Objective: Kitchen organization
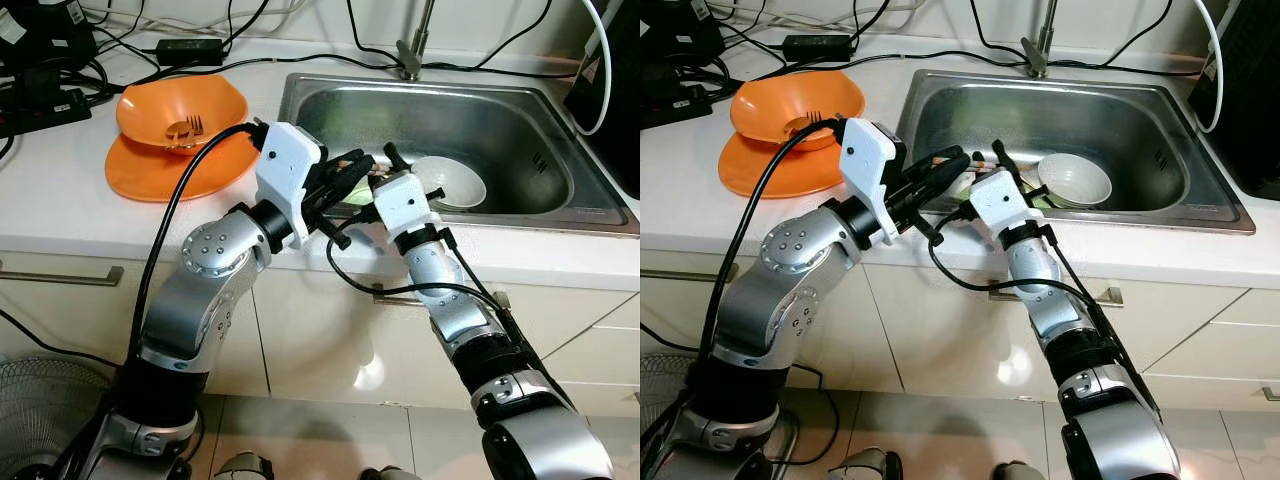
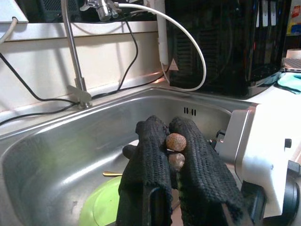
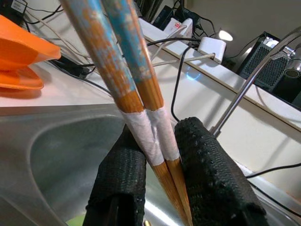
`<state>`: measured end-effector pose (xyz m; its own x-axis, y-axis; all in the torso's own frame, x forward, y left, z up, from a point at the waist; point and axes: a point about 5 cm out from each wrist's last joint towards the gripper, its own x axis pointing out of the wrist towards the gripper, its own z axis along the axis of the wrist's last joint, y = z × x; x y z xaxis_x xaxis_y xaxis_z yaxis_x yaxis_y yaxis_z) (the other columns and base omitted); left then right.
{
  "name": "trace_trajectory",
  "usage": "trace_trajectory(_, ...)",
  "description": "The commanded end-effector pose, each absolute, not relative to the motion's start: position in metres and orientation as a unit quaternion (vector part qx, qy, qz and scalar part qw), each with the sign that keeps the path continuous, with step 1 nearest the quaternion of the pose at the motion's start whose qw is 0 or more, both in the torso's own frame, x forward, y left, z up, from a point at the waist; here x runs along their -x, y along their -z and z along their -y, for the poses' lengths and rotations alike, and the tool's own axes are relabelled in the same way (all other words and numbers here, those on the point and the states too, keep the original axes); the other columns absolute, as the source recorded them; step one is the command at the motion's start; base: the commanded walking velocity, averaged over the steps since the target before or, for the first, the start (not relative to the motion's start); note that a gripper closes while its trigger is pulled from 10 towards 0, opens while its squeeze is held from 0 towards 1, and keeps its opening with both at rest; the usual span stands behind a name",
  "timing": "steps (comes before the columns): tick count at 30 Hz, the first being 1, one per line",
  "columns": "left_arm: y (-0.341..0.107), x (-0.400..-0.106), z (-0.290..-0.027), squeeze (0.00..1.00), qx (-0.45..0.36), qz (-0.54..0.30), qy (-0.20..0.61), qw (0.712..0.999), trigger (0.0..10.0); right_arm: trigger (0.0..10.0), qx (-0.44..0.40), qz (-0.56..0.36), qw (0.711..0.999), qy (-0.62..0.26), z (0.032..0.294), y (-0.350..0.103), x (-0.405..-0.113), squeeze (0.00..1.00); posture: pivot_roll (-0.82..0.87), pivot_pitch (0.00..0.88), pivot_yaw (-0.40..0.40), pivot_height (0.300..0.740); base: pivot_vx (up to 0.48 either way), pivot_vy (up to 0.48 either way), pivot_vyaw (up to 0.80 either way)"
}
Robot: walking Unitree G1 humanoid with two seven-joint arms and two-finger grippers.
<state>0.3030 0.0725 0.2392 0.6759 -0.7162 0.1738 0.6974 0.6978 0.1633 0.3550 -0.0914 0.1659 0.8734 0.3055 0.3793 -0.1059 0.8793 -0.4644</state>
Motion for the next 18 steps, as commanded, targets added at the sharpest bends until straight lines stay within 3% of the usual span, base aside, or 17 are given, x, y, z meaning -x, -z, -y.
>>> trace_trajectory(1, -0.2441, -0.3043, -0.075, 0.0, -0.035, 0.126, 0.378, 0.917, 10.0, 0.0, 0.208, 0.233, 0.945, -0.098, 0.0964, -0.1706, -0.357, 0.0, 0.05, 0.064, -0.02, 0.732, 0.0, 0.0, 0.0)
trace_trajectory(2, -0.2447, -0.3047, -0.0756, 0.54, -0.032, 0.127, 0.376, 0.918, 10.0, 0.0, 0.207, 0.232, 0.945, -0.097, 0.0964, -0.1706, -0.357, 0.0, 0.05, 0.063, -0.021, 0.732, 0.0, 0.0, 0.0)
trace_trajectory(3, -0.2447, -0.3047, -0.0756, 0.54, -0.032, 0.127, 0.376, 0.918, 10.0, 0.0, 0.207, 0.232, 0.945, -0.097, 0.0964, -0.1706, -0.357, 0.0, 0.05, 0.063, -0.021, 0.732, 0.0, 0.0, 0.0)
trace_trajectory(4, -0.2451, -0.3061, -0.0769, 1.0, -0.03, 0.127, 0.37, 0.92, 10.0, 0.0, 0.207, 0.232, 0.945, -0.097, 0.0966, -0.1707, -0.3571, 0.0, 0.05, 0.065, -0.021, 0.732, 0.0, 0.0, 0.0)
trace_trajectory(18, -0.2475, -0.3064, -0.0794, 1.0, -0.021, 0.132, 0.36, 0.923, 10.0, 0.0, 0.202, 0.238, 0.946, -0.082, 0.1016, -0.1782, -0.3615, 0.0, 0.05, 0.062, -0.021, 0.732, 0.0, 0.0, 0.0)
